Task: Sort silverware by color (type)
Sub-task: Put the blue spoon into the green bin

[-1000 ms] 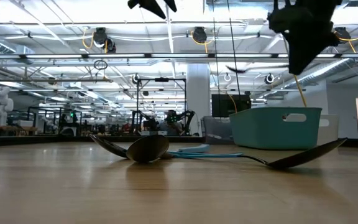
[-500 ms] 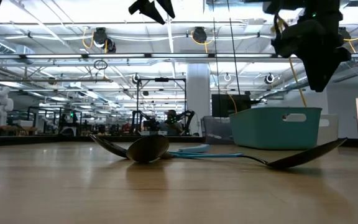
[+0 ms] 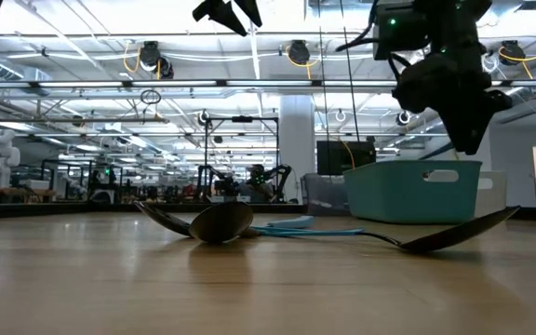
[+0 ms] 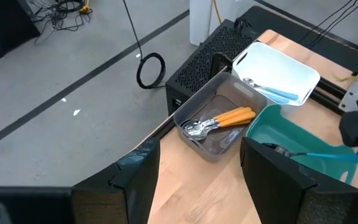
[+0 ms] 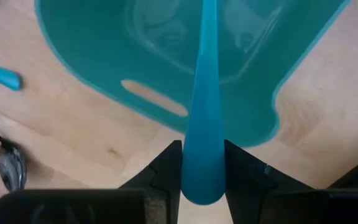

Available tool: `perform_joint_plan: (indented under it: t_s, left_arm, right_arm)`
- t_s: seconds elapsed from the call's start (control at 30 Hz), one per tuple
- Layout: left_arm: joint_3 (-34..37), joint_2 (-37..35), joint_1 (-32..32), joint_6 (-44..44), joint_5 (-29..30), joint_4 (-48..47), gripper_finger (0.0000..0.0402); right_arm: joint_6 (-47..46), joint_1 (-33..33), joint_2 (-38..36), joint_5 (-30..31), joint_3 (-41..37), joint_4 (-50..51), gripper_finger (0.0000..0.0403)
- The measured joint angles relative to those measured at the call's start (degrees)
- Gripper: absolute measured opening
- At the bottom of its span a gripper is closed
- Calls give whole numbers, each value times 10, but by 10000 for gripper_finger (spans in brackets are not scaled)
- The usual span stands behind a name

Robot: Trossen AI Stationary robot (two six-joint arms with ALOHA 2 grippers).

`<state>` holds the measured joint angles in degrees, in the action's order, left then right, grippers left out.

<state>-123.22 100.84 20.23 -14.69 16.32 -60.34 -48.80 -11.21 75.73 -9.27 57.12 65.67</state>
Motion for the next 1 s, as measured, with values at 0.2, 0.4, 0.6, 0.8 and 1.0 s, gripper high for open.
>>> perform_joint_plan:
  t_s: [0.2,0.4,0.6,0.8,1.0]
  left_arm:
    - [0,0,0,12,0,-1,220]
    - [0,3,0,21,0,0,220]
    - [0,5,0,21,0,-4,220]
    - [0,5,0,15,0,-8,220]
    - [0,5,0,11,0,-12,220]
  right_arm:
    - [0,-22,2,0,0,-12,85]
    - [29,-38,7,3,0,-21,90]
    - [42,-46,25,3,0,-30,94]
    - [45,-46,49,2,0,-40,95]
    - [45,-46,61,7,0,-46,101]
